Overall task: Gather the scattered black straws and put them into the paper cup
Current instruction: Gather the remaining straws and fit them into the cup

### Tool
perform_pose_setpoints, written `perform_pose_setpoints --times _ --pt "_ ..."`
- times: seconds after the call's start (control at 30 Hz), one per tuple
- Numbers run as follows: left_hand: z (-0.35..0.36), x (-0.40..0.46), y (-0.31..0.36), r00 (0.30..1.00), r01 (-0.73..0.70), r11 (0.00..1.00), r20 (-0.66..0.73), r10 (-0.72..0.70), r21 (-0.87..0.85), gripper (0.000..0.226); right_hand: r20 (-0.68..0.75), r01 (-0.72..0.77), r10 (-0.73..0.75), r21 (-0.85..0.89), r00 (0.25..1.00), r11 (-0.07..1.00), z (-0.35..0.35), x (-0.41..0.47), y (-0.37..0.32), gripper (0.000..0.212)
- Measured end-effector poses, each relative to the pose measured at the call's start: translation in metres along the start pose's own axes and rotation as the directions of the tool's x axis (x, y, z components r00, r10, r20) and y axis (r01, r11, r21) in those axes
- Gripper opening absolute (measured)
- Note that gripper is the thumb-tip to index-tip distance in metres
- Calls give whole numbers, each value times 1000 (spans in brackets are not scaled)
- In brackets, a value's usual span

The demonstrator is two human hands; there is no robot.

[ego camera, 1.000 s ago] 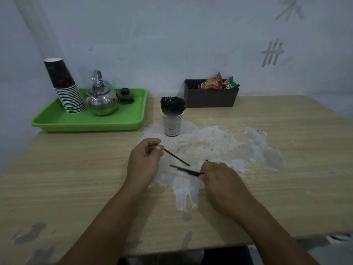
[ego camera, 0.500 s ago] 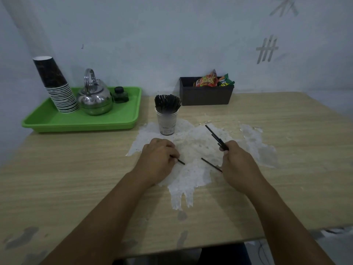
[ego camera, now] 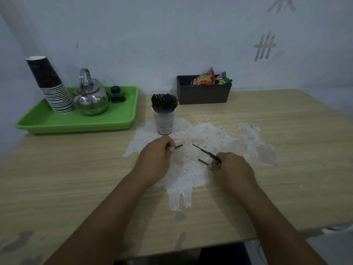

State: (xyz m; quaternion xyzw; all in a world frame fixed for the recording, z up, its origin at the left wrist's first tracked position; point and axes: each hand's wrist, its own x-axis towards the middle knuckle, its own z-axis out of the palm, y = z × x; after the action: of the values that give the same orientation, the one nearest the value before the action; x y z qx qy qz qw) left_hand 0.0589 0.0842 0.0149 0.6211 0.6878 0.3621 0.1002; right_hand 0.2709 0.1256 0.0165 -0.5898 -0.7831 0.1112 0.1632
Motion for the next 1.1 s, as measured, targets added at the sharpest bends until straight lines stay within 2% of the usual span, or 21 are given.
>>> perform_pose_setpoints --times 0.1,0.17,0.23,0.3,0.4,0.5,0.57,0.63,0.7,0.83,0.97,1.1 --pt "-2 1 4 991 122 967 -26 -131 -222 20 29 47 -44 -123 999 991 5 -1 -2 23" --pt "0 1 7 967 235 874 9 -255 -425 23 55 54 -47 -131 997 990 7 -1 -3 22" --pt "2 0 10 914 359 709 74 -399 -607 25 37 52 -49 -66 998 996 7 0 -6 21" --pt "6 -1 12 869 426 582 136 -475 -693 25 13 60 -60 41 998 997 6 3 -12 18" --pt "9 0 13 856 432 499 168 -489 -751 22 70 25 -45 264 997 964 3 7 -25 16" --pt "8 4 15 855 407 466 148 -496 -786 21 100 -42 -13 536 995 843 1 9 -36 15" --pt "7 7 17 840 387 378 153 -521 -841 21 132 -96 7 684 991 723 1 10 -42 18" --pt "3 11 18 827 366 254 187 -530 -895 17 203 -175 13 814 979 554 1 13 -50 20" --pt "-1 12 18 833 357 198 215 -509 -913 14 266 -240 1 867 964 436 2 16 -57 20" --pt "-6 12 16 852 390 320 206 -481 -863 15 340 -304 -8 850 940 430 7 19 -66 18" --pt "-7 13 14 895 356 507 132 -425 -785 13 409 -368 -95 884 908 288 9 19 -69 17" --pt "-10 17 13 929 303 620 78 -363 -723 11 354 -275 -185 895 917 351 13 23 -67 24"
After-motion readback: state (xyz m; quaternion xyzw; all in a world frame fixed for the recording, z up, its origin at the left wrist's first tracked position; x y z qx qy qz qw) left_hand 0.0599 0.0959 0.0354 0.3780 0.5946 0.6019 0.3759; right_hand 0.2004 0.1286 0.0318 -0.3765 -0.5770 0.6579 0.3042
